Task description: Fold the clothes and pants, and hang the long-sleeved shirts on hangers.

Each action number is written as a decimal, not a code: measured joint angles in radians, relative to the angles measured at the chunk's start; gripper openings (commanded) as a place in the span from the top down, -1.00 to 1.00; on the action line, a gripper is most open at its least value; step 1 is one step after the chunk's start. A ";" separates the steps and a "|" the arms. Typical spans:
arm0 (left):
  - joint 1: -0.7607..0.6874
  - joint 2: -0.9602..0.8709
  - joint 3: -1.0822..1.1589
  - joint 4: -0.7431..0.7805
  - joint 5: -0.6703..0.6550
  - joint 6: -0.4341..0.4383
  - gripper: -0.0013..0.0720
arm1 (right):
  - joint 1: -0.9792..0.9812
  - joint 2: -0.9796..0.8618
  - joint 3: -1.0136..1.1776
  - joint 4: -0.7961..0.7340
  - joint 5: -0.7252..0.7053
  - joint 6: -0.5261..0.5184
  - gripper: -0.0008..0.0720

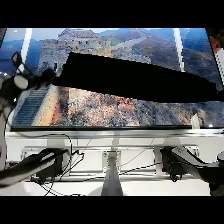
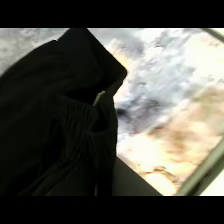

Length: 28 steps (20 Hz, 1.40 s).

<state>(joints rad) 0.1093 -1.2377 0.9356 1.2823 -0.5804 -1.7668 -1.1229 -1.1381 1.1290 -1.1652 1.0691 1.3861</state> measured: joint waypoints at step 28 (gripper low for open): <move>-0.024 -0.553 0.555 -0.034 -0.308 0.033 -0.34 | 0.319 -0.262 0.002 0.039 -0.664 0.185 -0.91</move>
<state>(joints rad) 0.0849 -1.7905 1.4902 1.2480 -0.8886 -1.7340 -0.8043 -1.4006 1.1309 -1.1259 0.4049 1.5707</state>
